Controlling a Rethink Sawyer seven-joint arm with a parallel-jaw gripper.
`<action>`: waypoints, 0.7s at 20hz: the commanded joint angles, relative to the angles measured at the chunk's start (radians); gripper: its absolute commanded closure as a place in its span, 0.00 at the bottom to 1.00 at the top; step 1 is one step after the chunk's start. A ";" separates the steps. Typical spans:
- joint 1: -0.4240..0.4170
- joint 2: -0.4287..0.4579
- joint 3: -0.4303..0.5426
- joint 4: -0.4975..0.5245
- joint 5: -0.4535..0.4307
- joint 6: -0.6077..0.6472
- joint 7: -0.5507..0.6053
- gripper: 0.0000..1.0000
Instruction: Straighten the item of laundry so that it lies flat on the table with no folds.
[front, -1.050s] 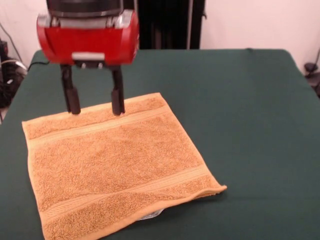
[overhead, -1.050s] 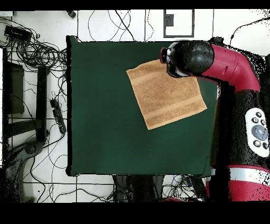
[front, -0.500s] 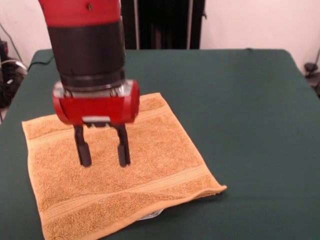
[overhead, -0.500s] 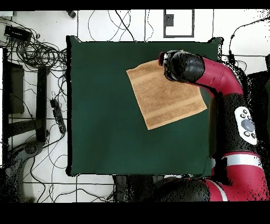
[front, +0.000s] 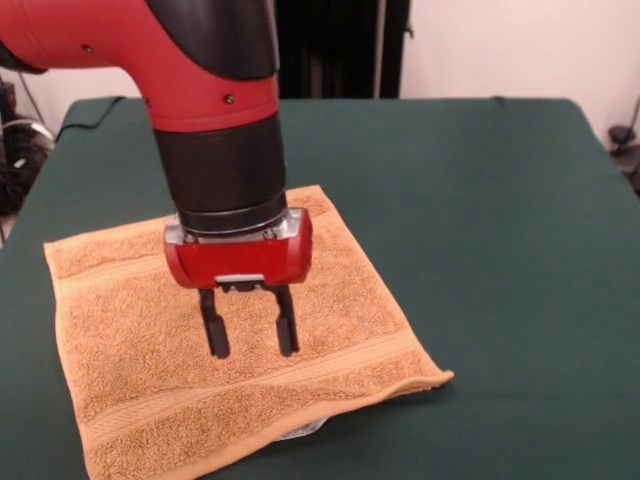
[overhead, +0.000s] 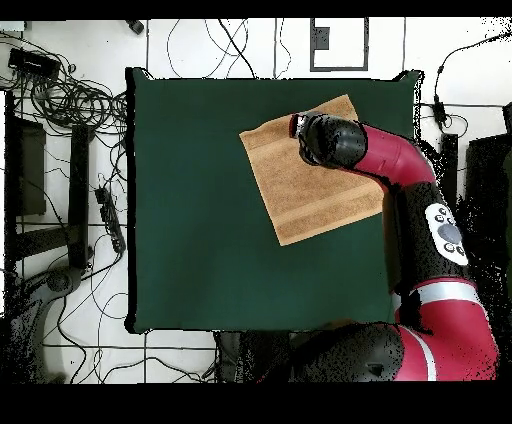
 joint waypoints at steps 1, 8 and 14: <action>0.014 -0.014 0.100 0.142 -0.036 -0.028 -0.023 0.00; -0.001 -0.026 0.096 0.190 -0.045 -0.054 0.004 0.00; -0.011 -0.045 0.079 0.253 -0.059 -0.113 0.049 0.00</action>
